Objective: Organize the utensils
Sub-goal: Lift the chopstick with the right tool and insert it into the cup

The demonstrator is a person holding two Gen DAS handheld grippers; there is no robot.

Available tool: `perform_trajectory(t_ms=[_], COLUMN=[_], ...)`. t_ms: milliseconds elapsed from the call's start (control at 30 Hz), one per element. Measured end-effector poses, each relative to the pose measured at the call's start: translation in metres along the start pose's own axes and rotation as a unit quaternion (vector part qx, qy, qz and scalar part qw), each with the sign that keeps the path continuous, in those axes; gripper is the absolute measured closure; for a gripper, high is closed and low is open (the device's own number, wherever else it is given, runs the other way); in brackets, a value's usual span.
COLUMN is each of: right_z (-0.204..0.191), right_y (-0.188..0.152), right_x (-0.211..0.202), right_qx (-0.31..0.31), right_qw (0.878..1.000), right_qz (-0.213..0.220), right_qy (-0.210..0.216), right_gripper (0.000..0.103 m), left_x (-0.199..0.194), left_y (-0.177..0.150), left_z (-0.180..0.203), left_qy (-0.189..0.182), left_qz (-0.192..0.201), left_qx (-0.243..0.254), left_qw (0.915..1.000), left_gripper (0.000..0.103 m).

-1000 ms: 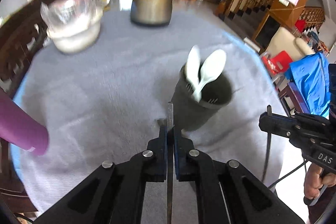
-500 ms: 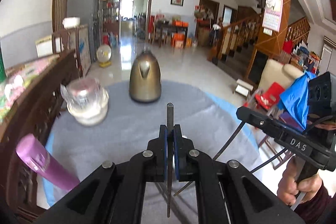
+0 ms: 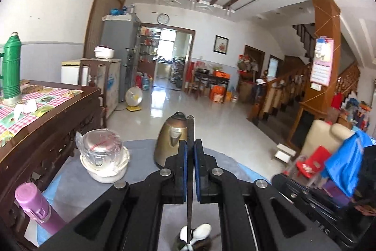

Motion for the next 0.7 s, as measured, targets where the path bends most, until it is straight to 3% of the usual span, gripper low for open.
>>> perform_trajectory(t_ms=[200, 367, 400, 467, 533, 600, 700], right_z=[-0.005, -0.002, -0.001, 0.003, 0.01, 0.014, 0.022], right_y=[-0.026, -0.04, -0.042, -0.045, -0.045, -0.046, -0.046], right_x=[0.017, 0.024, 0.022, 0.02, 0.011, 0.0, -0.019], right_qx=[-0.023, -0.013, -0.007, 0.01, 0.026, 0.038, 0.057], right_qw=[0.999, 0.998, 0.997, 0.996, 0.995, 0.995, 0.996], right_qz=[-0.035, -0.068, -0.072, -0.084, -0.082, -0.069, -0.043], right_qy=[-0.012, 0.011, 0.022, 0.041, 0.049, 0.058, 0.06], right_gripper=[0.097, 0.095, 0.094, 0.093, 0.083, 0.075, 0.072], left_x=[0.036, 0.045, 0.042, 0.033, 0.02, 0.006, -0.014], left_y=[-0.04, -0.057, -0.056, -0.055, -0.052, -0.048, -0.046], left_z=[-0.018, -0.027, -0.028, -0.032, -0.039, -0.047, -0.061], left_qy=[0.013, 0.024, 0.023, 0.025, 0.03, 0.032, 0.043], left_qz=[-0.038, -0.081, -0.083, -0.086, -0.075, -0.067, -0.06], left_qx=[-0.018, -0.018, -0.015, -0.009, -0.012, -0.013, -0.021], left_qw=[0.999, 0.9963, 0.9961, 0.9959, 0.9967, 0.9972, 0.9971], left_gripper=[0.097, 0.096, 0.094, 0.069, 0.056, 0.056, 0.053])
Point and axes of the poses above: each gripper's, at about its wrist camera, not at the fingertips, and x roughly the way its jaws point, z to its right, y to its top, the point moved 1 cm from there along x, roughly the way its jaws point, and after that the axes turned 15 degrees about -x, right-handed, at the moved point
